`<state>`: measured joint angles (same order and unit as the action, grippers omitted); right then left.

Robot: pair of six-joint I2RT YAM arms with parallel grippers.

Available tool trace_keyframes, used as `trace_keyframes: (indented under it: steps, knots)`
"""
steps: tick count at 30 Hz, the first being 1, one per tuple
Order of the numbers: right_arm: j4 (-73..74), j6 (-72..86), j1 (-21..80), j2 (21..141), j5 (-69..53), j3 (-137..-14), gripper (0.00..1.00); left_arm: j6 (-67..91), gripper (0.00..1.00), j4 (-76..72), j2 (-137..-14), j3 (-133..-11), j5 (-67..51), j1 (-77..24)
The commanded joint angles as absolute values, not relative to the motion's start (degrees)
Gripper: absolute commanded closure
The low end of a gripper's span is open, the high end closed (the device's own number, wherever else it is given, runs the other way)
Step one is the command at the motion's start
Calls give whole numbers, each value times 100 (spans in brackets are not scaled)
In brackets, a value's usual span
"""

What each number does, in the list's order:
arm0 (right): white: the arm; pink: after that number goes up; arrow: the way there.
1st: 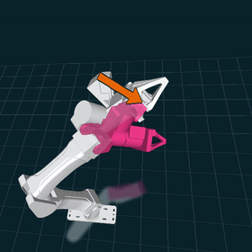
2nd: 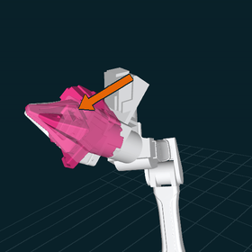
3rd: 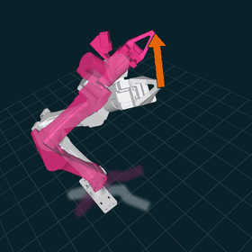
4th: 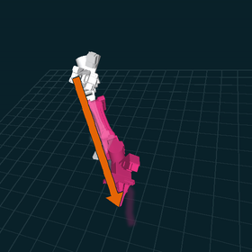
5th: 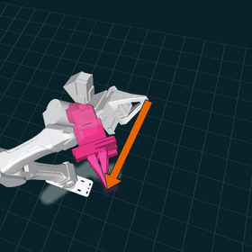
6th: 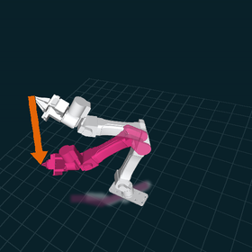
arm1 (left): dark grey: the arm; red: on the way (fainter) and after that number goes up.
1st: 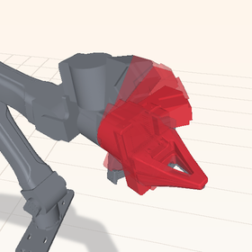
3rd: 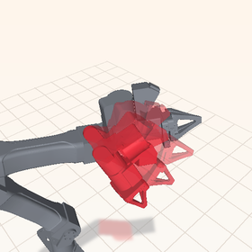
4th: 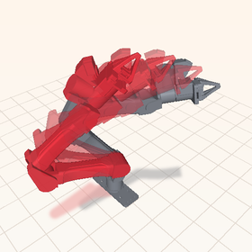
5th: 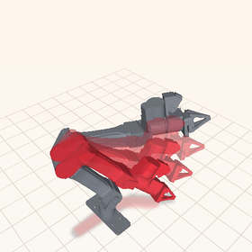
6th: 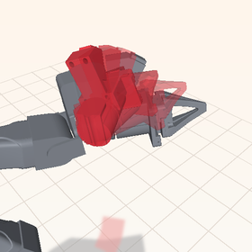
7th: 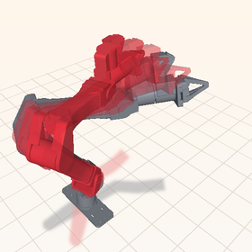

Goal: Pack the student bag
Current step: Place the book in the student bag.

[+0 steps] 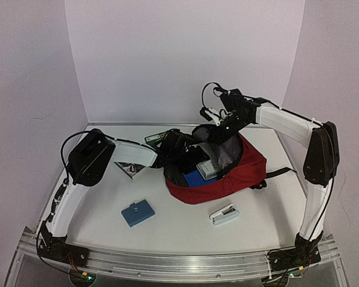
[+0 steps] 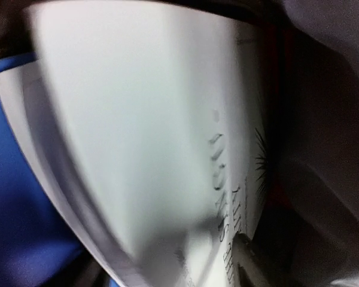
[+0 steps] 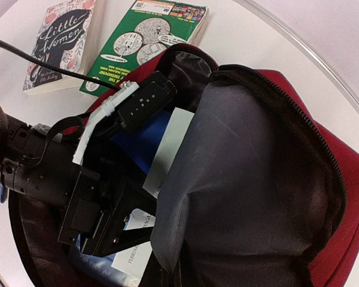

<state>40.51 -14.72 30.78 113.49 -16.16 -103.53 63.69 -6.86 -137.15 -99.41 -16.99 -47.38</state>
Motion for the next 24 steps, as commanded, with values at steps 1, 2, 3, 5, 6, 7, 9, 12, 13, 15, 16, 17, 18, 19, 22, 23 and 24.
trace_keyframes:
  steps: [1, 2, 3, 5, 6, 7, 9, 12, 13, 15, 16, 17, 18, 19, 22, 23, 24]
  knots:
    - [3769, -1485, 3002, 11330, -1758, -10639, 100, 5719, 14, 254, -13063, -9830, -1009, -4746]
    - [3768, -1490, 2972, 11329, -1763, -10603, 100, 5606, 9, 458, -12945, -9808, -845, -4750]
    - [3768, -1493, 2923, 11321, -1771, -10579, 100, 5525, 8, 613, -12792, -9781, -718, -4747]
    - [3766, -1511, 2859, 11295, -1796, -10512, 100, 5412, 6, 860, -12567, -9695, -471, -4744]
    - [3766, -1515, 2837, 11276, -1806, -10474, 100, 5388, 6, 916, -12501, -9669, -453, -4745]
    - [3769, -1520, 2818, 11257, -1817, -10441, 100, 5365, 7, 971, -12452, -9644, -444, -4746]
    - [3765, -1513, 2769, 11229, -1853, -10410, 100, 5388, 9, 956, -12495, -9637, -573, -4746]
    - [3767, -1492, 2753, 11179, -1896, -10414, 100, 5559, 16, 491, -12710, -9535, -980, -4746]
    - [3770, -1474, 2755, 11160, -1915, -10416, 100, 5622, 19, 300, -12819, -9528, -1122, -4745]
    - [3761, -1451, 2753, 11124, -1938, -10416, 100, 5723, 25, 142, -13098, -9740, -1364, -4746]
    - [3763, -1442, 2750, 11107, -1946, -10405, 100, 5768, 27, 79, -13263, -9857, -1489, -4746]
    - [3762, -1439, 2749, 11093, -1952, -10391, 100, 5809, 30, -5, -13432, -9967, -1613, -4746]
    - [3758, -1441, 2745, 11079, -1952, -10373, 100, 5840, 36, -114, -13559, -10086, -1704, -4746]
    - [3759, -1441, 2741, 11069, -1956, -10344, 100, 5860, 42, -208, -13675, -10215, -1764, -4746]
    - [3758, -1451, 2701, 11061, -1959, -10242, 100, 5789, 56, -214, -13911, -10645, -1789, -4771]
    - [3757, -1461, 2683, 11074, -1955, -10218, 100, 5728, 59, -136, -13963, -10800, -1737, -4783]
    - [3755, -1470, 2652, 11093, -1960, -10201, 100, 5652, 60, -49, -14002, -10967, -1693, -4792]
